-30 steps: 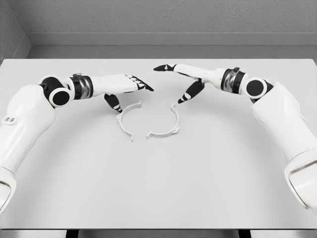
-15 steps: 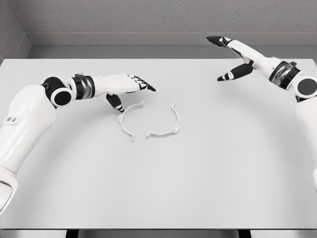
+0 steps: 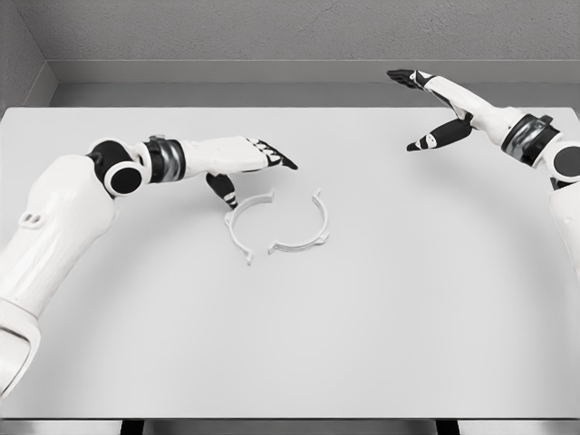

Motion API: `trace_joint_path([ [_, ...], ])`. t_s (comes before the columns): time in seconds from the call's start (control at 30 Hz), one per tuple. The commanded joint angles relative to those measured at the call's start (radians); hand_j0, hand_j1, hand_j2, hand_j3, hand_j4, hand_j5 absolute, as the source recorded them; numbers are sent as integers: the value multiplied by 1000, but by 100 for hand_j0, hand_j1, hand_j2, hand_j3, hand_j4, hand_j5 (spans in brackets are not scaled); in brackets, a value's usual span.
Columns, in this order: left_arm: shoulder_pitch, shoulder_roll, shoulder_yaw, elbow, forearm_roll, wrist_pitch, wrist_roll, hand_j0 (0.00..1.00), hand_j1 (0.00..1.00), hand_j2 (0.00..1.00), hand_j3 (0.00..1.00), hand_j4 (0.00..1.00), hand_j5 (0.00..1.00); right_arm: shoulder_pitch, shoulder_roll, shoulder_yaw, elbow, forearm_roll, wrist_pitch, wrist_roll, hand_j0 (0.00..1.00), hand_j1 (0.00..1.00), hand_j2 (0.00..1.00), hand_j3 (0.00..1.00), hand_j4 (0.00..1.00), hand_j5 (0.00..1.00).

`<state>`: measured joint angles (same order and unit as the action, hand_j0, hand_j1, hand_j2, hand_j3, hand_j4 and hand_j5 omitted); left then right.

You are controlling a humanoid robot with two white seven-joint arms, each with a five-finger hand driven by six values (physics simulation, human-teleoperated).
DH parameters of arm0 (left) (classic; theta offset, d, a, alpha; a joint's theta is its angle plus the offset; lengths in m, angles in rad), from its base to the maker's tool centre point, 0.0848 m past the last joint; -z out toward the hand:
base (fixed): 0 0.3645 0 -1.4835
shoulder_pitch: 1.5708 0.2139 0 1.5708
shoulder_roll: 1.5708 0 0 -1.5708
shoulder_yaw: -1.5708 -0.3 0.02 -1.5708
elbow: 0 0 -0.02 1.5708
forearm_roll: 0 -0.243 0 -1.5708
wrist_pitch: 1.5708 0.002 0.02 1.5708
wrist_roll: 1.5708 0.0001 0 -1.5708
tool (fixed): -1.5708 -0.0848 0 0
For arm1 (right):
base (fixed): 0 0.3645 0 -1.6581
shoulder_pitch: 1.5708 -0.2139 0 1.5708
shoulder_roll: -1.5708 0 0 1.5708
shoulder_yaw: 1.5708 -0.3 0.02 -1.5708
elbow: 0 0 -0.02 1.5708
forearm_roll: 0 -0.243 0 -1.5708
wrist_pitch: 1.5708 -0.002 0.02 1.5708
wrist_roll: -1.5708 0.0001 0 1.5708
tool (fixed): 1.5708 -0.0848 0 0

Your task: Assemble PVC drainage pipe clamps

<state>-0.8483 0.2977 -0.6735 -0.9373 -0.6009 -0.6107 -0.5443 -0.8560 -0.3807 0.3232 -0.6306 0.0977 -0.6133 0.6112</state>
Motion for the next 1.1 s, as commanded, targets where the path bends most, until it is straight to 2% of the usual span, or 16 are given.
trace_joint_path([
  [0.0, 0, -5, -3, -3, 3, 0, 0, 100, 100, 100, 100, 100, 100, 0, -1, 0, -1, -7, 2, 0, 100, 100, 100, 100, 100, 100],
  [0.2, 0, 3, -1, -12, 4, 0, 0, 100, 100, 100, 100, 100, 100, 2, -1, 13, -3, -9, 2, 0, 100, 100, 100, 100, 100, 100],
  [0.33, -6, 37, 9, -31, 45, 0, 1, 100, 100, 100, 100, 100, 100, 2, -3, 13, -3, -7, 2, 0, 100, 100, 100, 100, 100, 100],
  [0.37, -8, 66, 12, -31, 79, 0, 1, 100, 100, 100, 100, 100, 100, 2, -4, 13, -3, -9, 2, 0, 100, 100, 100, 100, 100, 100],
  [0.47, 8, 169, 14, -18, 320, 0, 0, 100, 100, 100, 100, 100, 100, 2, -3, 14, -3, -9, 2, 0, 100, 100, 100, 100, 100, 100],
  [0.5, 32, 219, 14, -24, 355, 0, 0, 100, 100, 100, 100, 100, 100, 2, -3, 14, -3, -9, 2, 0, 100, 100, 100, 100, 100, 100],
  [0.57, 61, 235, 14, -28, 362, 0, 0, 100, 100, 100, 100, 100, 100, 2, -3, 22, -4, -7, 2, 0, 100, 100, 100, 100, 100, 100],
  [0.67, 90, 195, 5, -26, 355, 0, -6, 100, 100, 100, 100, 100, 100, 2, -3, 23, -3, -7, 2, 0, 100, 100, 100, 100, 100, 100],
  [0.83, 100, 140, 2, -11, 332, 0, -8, 100, 100, 100, 100, 100, 100, 2, -3, 40, -12, -9, 2, 0, 100, 100, 100, 100, 100, 100],
  [0.9, 101, 115, 2, 20, 331, 0, -8, 100, 100, 100, 100, 100, 100, 2, -3, 40, -12, -9, 2, 0, 100, 100, 100, 100, 100, 100],
  [1.07, 107, 121, 2, 15, 339, 0, -6, 100, 100, 100, 100, 100, 100, 2, -3, 42, -14, -7, 2, 0, 100, 100, 100, 100, 100, 100],
])
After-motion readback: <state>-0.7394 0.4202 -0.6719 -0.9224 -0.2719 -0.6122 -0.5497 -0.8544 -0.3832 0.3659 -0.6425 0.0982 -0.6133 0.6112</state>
